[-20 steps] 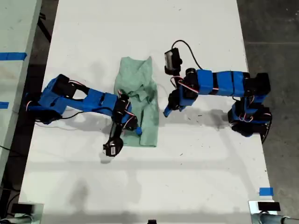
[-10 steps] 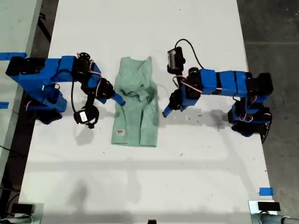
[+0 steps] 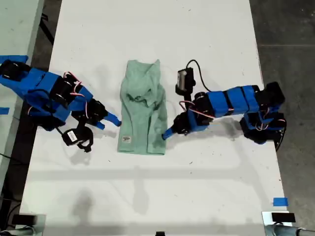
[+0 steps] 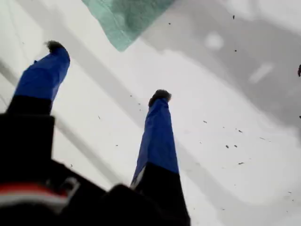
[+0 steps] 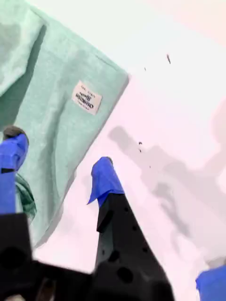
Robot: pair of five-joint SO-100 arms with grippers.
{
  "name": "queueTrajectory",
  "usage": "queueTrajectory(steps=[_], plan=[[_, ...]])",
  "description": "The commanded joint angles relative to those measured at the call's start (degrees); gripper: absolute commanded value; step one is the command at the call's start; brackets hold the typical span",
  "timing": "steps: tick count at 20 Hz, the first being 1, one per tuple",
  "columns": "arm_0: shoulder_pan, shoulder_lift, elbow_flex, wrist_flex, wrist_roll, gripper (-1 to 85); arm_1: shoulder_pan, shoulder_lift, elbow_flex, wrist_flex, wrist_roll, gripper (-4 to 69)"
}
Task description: Fold tshirt
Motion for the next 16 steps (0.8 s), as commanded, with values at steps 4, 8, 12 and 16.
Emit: queueTrajectory(steps=[4,8,12,16], plan=[[3.8,-10.2,-3.3,-8.5,-2.1,23.6,-2.6,-10.7,-14.1,-2.9,2.3,36.7],[4.9,-16.5,-4.5,-13.3,0.1,22.0,-2.5,-16.5,-17.6,-5.8,0.9,36.3],[5.3,-26.6,-7.5,-16.8,2.2,22.1,-1.9,-22.9,-21.4,-7.6,-0.6,36.3],[4.2,-29.0,-8.3,-16.9,4.1,22.2,-1.3,-24.1,-21.6,-7.8,-1.1,36.1]])
